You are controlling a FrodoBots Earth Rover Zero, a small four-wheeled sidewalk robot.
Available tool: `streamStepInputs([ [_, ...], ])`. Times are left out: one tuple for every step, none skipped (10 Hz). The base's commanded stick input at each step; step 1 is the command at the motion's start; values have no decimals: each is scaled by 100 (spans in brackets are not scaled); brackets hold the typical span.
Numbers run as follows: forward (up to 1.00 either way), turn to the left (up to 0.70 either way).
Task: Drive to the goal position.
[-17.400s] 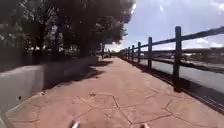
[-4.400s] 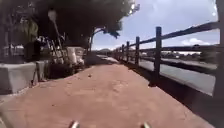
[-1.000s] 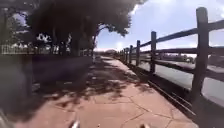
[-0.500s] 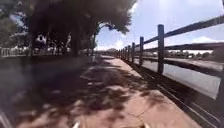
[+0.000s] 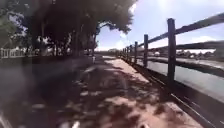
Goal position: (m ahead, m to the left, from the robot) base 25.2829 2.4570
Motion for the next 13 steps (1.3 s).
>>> streamStepInputs([
  [100, 0],
  [100, 0],
  [100, 0],
  [100, 0],
  [100, 0],
  [100, 0],
  [100, 0],
  [100, 0],
  [100, 0],
  [100, 0],
  [100, 0],
  [100, 0],
  [100, 0],
])
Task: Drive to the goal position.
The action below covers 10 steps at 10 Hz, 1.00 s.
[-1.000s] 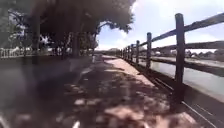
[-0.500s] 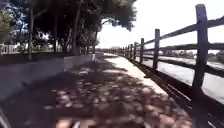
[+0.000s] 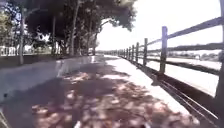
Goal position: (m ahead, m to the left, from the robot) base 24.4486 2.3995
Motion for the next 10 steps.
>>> streamStepInputs([
  [100, 0],
  [100, 0],
  [100, 0],
  [100, 0],
  [100, 0],
  [100, 0],
  [100, 0],
  [100, 0],
  [100, 0],
  [100, 0],
])
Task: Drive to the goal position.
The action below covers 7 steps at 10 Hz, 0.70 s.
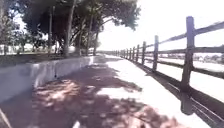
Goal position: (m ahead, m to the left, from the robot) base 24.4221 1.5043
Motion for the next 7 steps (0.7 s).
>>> streamStepInputs([
  [100, 0],
  [100, 0],
  [100, 0],
  [100, 0],
  [100, 0],
  [100, 0],
  [100, 0],
])
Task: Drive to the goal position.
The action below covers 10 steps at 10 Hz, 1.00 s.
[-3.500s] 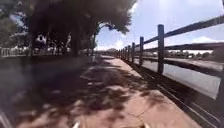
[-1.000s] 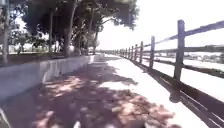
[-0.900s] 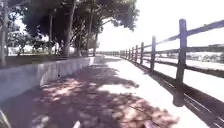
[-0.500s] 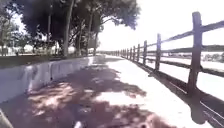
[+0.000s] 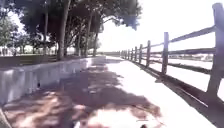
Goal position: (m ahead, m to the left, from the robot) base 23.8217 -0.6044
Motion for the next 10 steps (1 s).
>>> streamStepInputs([
  [100, 0],
  [100, 0],
  [100, 0],
  [100, 0],
  [100, 0],
  [100, 0],
  [100, -17],
  [100, -40],
  [100, -40],
  [100, 0],
])
